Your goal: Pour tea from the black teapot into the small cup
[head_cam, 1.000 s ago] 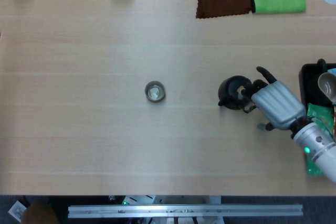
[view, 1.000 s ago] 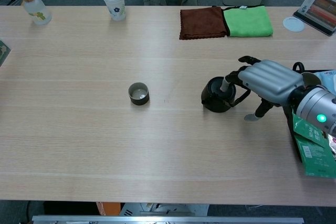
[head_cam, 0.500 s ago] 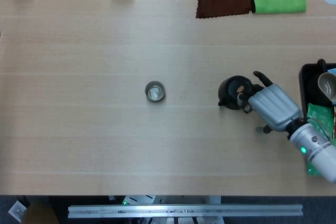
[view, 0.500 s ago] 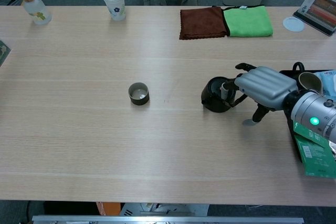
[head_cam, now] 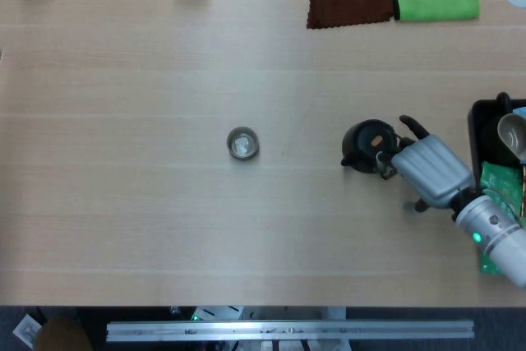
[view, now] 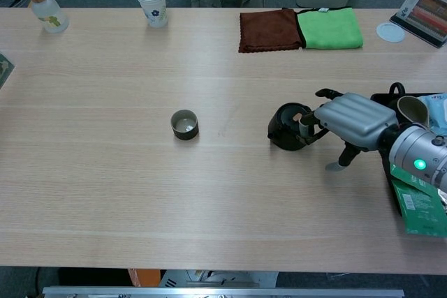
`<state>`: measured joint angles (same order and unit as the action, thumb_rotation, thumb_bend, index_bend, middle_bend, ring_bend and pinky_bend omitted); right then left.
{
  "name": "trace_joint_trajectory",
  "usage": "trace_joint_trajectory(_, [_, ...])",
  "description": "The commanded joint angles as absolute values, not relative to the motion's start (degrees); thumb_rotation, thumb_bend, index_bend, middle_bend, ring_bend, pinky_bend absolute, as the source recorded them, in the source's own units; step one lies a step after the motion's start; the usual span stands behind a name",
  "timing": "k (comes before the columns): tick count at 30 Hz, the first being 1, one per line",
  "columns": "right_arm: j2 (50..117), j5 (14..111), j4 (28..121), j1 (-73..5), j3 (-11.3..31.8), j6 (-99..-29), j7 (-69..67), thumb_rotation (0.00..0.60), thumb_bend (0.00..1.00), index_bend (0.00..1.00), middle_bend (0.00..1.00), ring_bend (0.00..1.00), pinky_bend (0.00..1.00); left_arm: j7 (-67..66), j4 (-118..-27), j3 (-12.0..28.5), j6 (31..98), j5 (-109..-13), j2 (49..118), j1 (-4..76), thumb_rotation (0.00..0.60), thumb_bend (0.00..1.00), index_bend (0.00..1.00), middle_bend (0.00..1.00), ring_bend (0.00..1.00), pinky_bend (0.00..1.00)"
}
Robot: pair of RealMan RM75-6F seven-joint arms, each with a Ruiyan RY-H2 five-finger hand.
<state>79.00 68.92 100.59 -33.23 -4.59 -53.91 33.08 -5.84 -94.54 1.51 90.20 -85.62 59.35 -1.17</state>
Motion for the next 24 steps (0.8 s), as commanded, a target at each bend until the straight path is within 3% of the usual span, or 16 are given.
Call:
trace_joint_trajectory(1, [79.09,68.89,100.41,-33.25,-4.75,-53.72,33.19,0.600,0.00,0.41,0.43,0.37,0.00,-5.84,-94.53,1.50,90.19,-85.54,59.34,-1.21,0.600,0.20,0.16,0.19,0.20,0.16])
trace_joint_trajectory(13, [79.67,67.72,99.37,-33.54,-5.56,-52.38,34.35,0.600,0.00,0.41,0.44,0.38,0.00,-5.92,-94.41,1.36,90.02,-85.53,59.45,-1.25,0.600,0.20,0.16,0.19,0.20,0.16])
trace_joint_trajectory(18, [80.15,66.45,99.05,-33.95,-5.45,-51.88,35.34,0.600,0.00,0.45,0.46,0.43,0.00,-5.93,-94.45,1.42,90.09,-85.43,59.41,-1.30,0.600,0.20,0.16,0.19,0.20,0.16])
trace_joint_trajectory(24, [80.80,65.31,99.35,-34.83,-3.52,-51.81,34.36,0.600,0.00,0.59,0.60,0.63,0.00,-5.65,-94.34,1.41,90.19,-85.13,59.27,-1.52,0.600,0.20,0.16,0.19,0.20,0.16])
